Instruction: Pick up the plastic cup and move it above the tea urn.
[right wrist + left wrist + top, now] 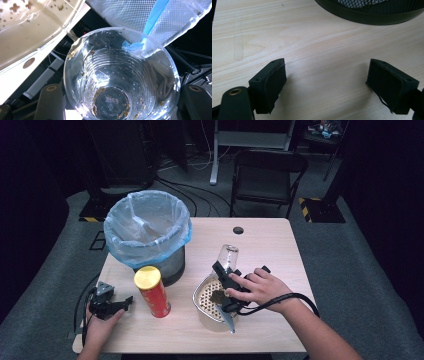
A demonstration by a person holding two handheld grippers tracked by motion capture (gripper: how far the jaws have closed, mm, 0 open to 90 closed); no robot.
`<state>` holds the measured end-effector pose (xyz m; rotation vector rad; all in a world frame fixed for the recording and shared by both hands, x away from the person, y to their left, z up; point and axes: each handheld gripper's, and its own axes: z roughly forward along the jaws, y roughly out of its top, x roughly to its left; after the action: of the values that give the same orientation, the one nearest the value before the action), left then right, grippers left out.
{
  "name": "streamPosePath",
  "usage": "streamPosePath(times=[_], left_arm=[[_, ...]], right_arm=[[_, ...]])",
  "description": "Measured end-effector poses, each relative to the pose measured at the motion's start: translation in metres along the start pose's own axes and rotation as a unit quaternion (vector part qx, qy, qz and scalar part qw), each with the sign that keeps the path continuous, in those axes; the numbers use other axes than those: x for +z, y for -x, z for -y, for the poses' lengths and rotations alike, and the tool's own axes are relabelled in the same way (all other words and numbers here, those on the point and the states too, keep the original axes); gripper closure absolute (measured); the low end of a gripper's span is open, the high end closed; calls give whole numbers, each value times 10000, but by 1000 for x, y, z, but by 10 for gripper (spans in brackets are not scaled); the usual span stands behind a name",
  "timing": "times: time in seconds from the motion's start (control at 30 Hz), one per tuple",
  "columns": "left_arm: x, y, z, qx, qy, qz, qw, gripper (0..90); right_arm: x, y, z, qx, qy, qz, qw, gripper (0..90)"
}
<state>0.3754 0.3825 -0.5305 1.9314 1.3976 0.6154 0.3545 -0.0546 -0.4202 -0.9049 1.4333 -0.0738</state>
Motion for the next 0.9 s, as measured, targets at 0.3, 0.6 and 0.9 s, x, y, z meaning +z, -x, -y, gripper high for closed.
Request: streamPosePath(times=[0.3,0.6,0.9], left_arm=[[0,0,0,-1,-1,-2,10000,153],[0,0,0,2,-1,1,10000,153],[0,0,0,0,-2,1,10000,153]], right_arm=[[-3,2,-1,-38,134,57,9999,348],[-4,1,-4,269,116,127,9995,347],[-5,3,-3,334,127,176,9992,344]])
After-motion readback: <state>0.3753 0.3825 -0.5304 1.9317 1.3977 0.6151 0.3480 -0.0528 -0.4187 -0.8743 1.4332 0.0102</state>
